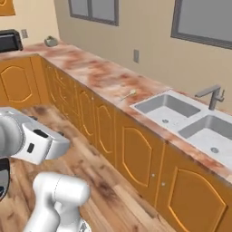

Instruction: Grab the spray bottle from the cabinet, then place it next to the cutting board for sanitizing. Then grab the dish brush from the countertop next to the sink and place it next to the cutting board.

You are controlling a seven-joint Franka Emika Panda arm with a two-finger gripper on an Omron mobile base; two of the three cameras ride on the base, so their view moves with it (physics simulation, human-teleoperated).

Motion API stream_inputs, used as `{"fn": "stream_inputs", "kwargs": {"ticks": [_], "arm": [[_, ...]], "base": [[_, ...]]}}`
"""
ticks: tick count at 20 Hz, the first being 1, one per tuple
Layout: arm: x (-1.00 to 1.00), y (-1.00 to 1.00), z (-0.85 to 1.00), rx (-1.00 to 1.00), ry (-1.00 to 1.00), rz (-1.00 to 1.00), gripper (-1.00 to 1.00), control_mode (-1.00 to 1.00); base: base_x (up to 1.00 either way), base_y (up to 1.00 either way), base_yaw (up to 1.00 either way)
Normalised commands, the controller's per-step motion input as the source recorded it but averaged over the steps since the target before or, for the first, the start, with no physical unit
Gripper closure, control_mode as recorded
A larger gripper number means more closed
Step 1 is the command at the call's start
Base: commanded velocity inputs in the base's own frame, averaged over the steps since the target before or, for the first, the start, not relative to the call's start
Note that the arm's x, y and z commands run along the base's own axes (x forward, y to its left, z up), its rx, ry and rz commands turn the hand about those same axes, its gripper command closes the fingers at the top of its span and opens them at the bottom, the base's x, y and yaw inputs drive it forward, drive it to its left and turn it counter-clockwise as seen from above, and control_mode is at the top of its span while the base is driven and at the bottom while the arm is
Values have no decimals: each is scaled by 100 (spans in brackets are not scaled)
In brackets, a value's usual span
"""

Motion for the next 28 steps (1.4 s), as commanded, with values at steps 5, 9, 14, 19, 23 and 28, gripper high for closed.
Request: {"fn": "stream_inputs", "kwargs": {"ticks": [5,9,14,19,23,28], "arm": [[0,0,0,0,0,0,-100,100],[0,0,0,0,0,0,-100,100],[0,0,0,0,0,0,-100,100],[0,0,0,0,0,0,-100,100],[0,0,0,0,0,0,-100,100],[0,0,0,0,0,0,-100,100]], "base": [[91,100,-60],[67,100,-47],[75,84,-27],[92,20,-6],[91,1,-7],[78,18,-6]]}}
